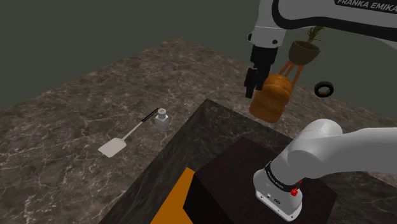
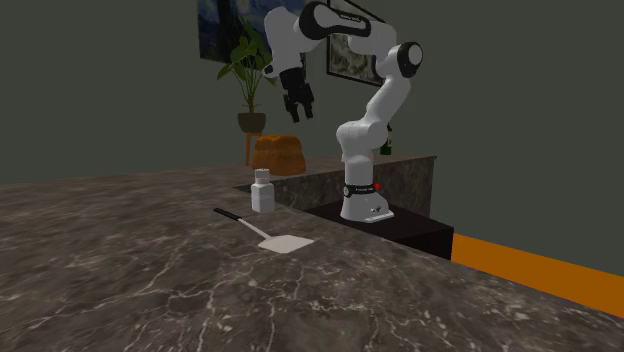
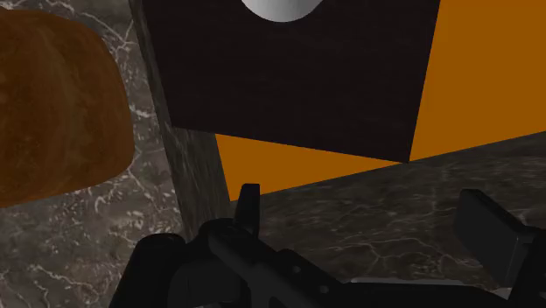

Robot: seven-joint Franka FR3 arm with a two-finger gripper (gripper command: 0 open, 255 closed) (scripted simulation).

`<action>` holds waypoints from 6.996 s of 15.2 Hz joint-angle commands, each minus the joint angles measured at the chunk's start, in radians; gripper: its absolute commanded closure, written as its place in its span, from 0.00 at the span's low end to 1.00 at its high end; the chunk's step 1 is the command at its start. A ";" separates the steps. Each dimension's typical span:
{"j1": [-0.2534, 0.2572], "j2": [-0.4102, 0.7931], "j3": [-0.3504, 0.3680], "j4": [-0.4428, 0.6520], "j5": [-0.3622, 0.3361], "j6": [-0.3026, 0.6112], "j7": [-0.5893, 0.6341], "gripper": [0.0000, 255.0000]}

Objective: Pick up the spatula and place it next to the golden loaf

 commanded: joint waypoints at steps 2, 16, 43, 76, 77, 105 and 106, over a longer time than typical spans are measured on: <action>0.000 -0.012 0.028 -0.016 0.025 0.014 0.053 0.00; -0.042 0.091 0.473 -0.035 0.318 0.322 0.775 0.00; -0.078 1.228 0.838 0.653 -0.550 0.604 2.300 0.00; -0.096 1.188 0.862 0.691 -0.511 0.541 2.271 1.00; -0.097 1.183 0.865 0.698 -0.506 0.530 2.267 1.00; -0.069 1.126 0.904 1.016 -0.438 0.186 2.197 1.00; -0.064 1.128 0.904 1.033 -0.439 0.171 2.197 1.00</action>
